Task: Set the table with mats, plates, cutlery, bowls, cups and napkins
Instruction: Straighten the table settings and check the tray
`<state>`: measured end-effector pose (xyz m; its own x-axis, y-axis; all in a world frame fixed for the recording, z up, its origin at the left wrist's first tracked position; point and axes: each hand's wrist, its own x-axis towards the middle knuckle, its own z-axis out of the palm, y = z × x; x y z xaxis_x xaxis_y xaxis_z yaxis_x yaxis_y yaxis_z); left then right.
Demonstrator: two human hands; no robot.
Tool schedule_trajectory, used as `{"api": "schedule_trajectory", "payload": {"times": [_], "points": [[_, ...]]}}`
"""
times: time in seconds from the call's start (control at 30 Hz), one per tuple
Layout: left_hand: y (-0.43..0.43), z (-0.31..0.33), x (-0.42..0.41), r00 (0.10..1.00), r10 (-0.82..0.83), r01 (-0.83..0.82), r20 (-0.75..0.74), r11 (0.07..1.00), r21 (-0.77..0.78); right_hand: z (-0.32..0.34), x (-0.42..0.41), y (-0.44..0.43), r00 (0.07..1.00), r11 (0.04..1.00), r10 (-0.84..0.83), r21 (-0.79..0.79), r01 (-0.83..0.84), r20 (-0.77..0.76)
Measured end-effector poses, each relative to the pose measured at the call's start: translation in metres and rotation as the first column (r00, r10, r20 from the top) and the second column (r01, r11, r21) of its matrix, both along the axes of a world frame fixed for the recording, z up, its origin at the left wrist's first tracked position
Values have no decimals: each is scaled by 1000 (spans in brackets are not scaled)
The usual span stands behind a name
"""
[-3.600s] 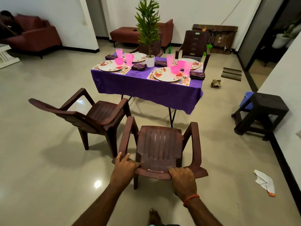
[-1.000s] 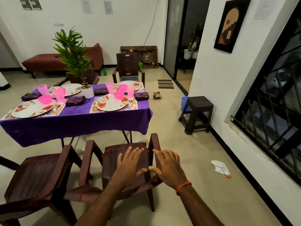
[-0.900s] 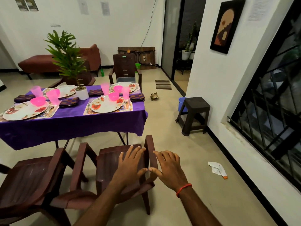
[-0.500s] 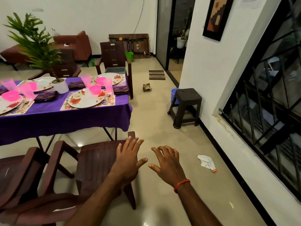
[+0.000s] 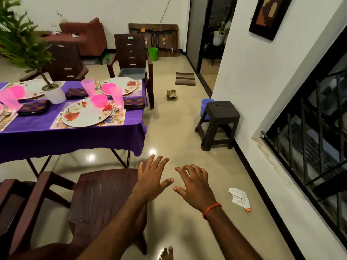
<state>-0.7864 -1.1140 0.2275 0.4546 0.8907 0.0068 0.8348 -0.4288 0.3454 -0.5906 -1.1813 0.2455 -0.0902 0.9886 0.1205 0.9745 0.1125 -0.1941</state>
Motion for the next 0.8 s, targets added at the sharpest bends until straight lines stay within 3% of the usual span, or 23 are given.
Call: {"api": "schedule_trajectory", "payload": {"times": [0.5, 0.8], "points": [[172, 2, 80, 1000, -7, 7, 6, 1000, 23, 8, 86, 178, 1000, 999, -14, -30, 14, -22], [315, 10, 160, 998, 48, -47, -45, 998, 32, 7, 167, 333, 999, 999, 21, -33, -22, -50]]}}
